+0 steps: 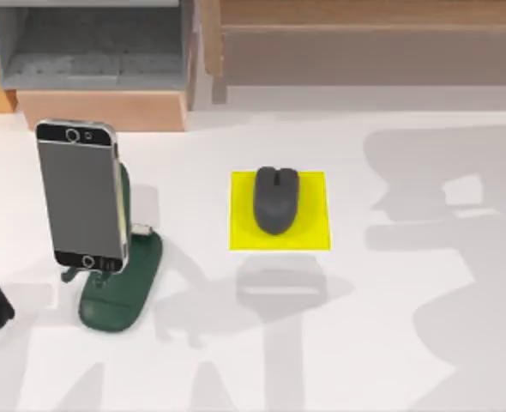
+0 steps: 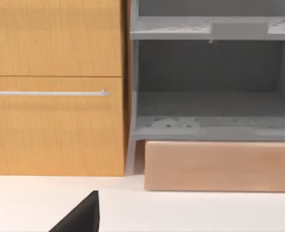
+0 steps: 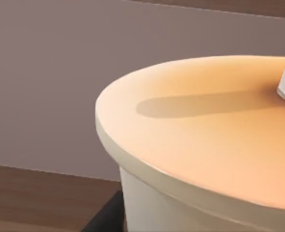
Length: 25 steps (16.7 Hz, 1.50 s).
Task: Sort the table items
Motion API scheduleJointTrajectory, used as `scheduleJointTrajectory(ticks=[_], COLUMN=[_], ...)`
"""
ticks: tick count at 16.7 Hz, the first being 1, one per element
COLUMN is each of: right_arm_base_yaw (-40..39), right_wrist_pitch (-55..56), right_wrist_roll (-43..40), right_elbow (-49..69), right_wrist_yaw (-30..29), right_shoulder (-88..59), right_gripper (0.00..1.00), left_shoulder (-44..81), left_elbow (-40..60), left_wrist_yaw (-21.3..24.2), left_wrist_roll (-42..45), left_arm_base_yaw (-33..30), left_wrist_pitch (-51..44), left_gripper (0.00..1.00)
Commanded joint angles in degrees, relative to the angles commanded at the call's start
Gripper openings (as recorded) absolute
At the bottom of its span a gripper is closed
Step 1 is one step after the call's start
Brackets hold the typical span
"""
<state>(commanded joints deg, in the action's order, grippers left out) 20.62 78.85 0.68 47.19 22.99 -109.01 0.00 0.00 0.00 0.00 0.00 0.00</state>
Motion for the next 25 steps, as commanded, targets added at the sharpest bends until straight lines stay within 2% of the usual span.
scheduleJointTrajectory(ticks=[8, 14, 18, 25], right_arm_base_yaw=[-6.6, -8.6, -9.0, -8.8], right_wrist_pitch=[-24.1, -39.8, -44.2, -44.2], right_wrist_roll=[0.1, -0.1, -0.2, -0.1], right_elbow=[19.3, 29.1, 31.7, 31.5], right_wrist_yaw=[-7.1, -11.9, -13.2, -13.1], right_shoulder=[-1.3, -3.9, -4.2, -3.8], right_gripper=[0.0, 0.0, 0.0, 0.0], left_shoulder=[0.0, 0.0, 0.0, 0.0], left_elbow=[0.0, 0.0, 0.0, 0.0], left_wrist_yaw=[0.0, 0.0, 0.0, 0.0], left_wrist_roll=[0.0, 0.0, 0.0, 0.0], left_arm_base_yaw=[0.0, 0.0, 0.0, 0.0], left_wrist_pitch=[0.0, 0.0, 0.0, 0.0], left_gripper=[1.0, 1.0, 1.0, 1.0])
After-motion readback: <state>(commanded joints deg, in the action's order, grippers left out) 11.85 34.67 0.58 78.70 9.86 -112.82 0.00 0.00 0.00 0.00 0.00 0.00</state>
